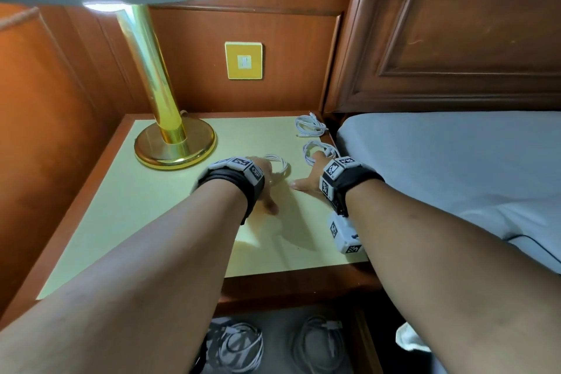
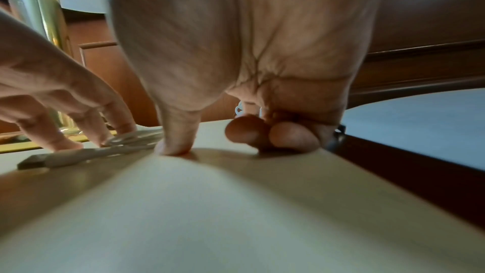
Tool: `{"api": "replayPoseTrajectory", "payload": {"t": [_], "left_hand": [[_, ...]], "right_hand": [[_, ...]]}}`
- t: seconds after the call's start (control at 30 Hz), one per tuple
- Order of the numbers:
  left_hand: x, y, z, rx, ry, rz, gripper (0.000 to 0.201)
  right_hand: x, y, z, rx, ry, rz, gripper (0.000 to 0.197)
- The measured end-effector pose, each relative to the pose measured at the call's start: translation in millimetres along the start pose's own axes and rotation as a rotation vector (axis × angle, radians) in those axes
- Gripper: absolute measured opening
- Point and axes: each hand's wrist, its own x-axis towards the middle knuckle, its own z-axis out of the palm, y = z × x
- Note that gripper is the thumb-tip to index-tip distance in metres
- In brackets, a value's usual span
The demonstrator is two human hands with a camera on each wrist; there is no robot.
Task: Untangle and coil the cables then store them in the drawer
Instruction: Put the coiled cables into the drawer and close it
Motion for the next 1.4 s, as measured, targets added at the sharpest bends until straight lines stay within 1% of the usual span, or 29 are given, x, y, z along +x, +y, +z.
{"api": "replayPoseTrajectory", "payload": {"t": [0.1, 0.13, 0.2, 0.23, 0.27, 0.33, 0.4, 0.47, 0.53, 0.6, 0.63, 0.7, 0.73, 0.8, 0.83, 0.9, 1.0, 1.07, 1.1, 1.13, 1.2, 1.27, 1.33, 1.4], "left_hand": [[-15, -5, 11, -0.053, 0.059, -0.010, 0.073], [-22, -7, 15, -0.064, 0.076, -0.010, 0.065], [-38, -11, 21, -0.053, 0.092, 0.005, 0.047], [-46, -14, 23, -0.040, 0.092, 0.013, 0.041], [-55, -16, 25, -0.026, 0.083, 0.021, 0.038], [-75, -24, 33, -0.017, 0.072, 0.029, 0.031], [-95, -35, 46, 0.015, 0.105, 0.030, 0.011], [-118, -49, 60, 0.025, 0.171, 0.019, 0.001], [-140, -61, 71, 0.044, 0.161, 0.026, 0.007], [-164, -72, 78, 0.075, 0.139, 0.029, 0.017], [-174, -78, 83, 0.115, 0.128, 0.020, 0.028], [-197, -91, 94, 0.135, 0.120, -0.027, 0.046], [-207, -96, 100, 0.113, 0.113, -0.055, 0.049], [-228, -107, 111, 0.040, 0.094, -0.104, 0.045], [-238, -111, 116, 0.015, 0.082, -0.119, 0.042], [-261, -121, 130, -0.035, 0.032, -0.097, 0.035], [-290, -133, 149, -0.088, 0.001, -0.047, 0.006], [-298, -134, 156, -0.096, -0.024, -0.055, 0.010], [-300, -133, 156, -0.096, -0.045, -0.059, 0.008], [-303, -129, 155, -0.087, -0.066, -0.055, 0.008], [-304, -123, 153, -0.047, -0.111, -0.062, 0.019], [-303, -119, 153, -0.004, -0.127, -0.079, 0.024], [-300, -116, 155, 0.055, -0.158, -0.104, 0.026], [-297, -110, 156, 0.117, -0.181, -0.115, 0.029]], "right_hand": [[-10, 0, 4, 0.063, -0.029, 0.002, 0.092], [-17, 1, 5, 0.081, -0.033, -0.013, 0.082], [-30, 7, 10, 0.136, -0.012, -0.054, 0.048], [-37, 12, 14, 0.179, -0.008, -0.071, 0.033], [-45, 17, 19, 0.225, -0.013, -0.085, 0.022], [-63, 26, 27, 0.282, -0.035, -0.102, 0.013], [-86, 32, 34, 0.307, -0.034, -0.106, 0.007], [-109, 35, 42, 0.328, -0.017, -0.110, 0.004], [-131, 38, 48, 0.323, -0.026, -0.111, 0.003], [-152, 39, 50, 0.311, -0.050, -0.119, 0.007], [-163, 39, 52, 0.312, -0.060, -0.126, 0.008], [-188, 38, 54, 0.348, -0.077, -0.150, 0.009], [-201, 37, 57, 0.379, -0.086, -0.158, 0.008], [-225, 37, 64, 0.395, -0.102, -0.196, 0.008], [-236, 37, 64, 0.363, -0.116, -0.230, 0.008], [-256, 33, 62, 0.331, -0.159, -0.304, 0.011], [-277, 22, 56, 0.419, -0.299, -0.370, 0.008], [-287, 16, 58, 0.428, -0.398, -0.372, 0.009], [-289, 14, 62, 0.421, -0.436, -0.366, 0.010], [-290, 12, 67, 0.409, -0.461, -0.356, 0.011], [-289, 10, 73, 0.348, -0.493, -0.331, 0.010], [-287, 9, 74, 0.274, -0.540, -0.300, 0.010], [-285, 8, 77, 0.263, -0.591, -0.263, 0.012], [-282, 4, 80, 0.293, -0.596, -0.240, 0.015]]}}
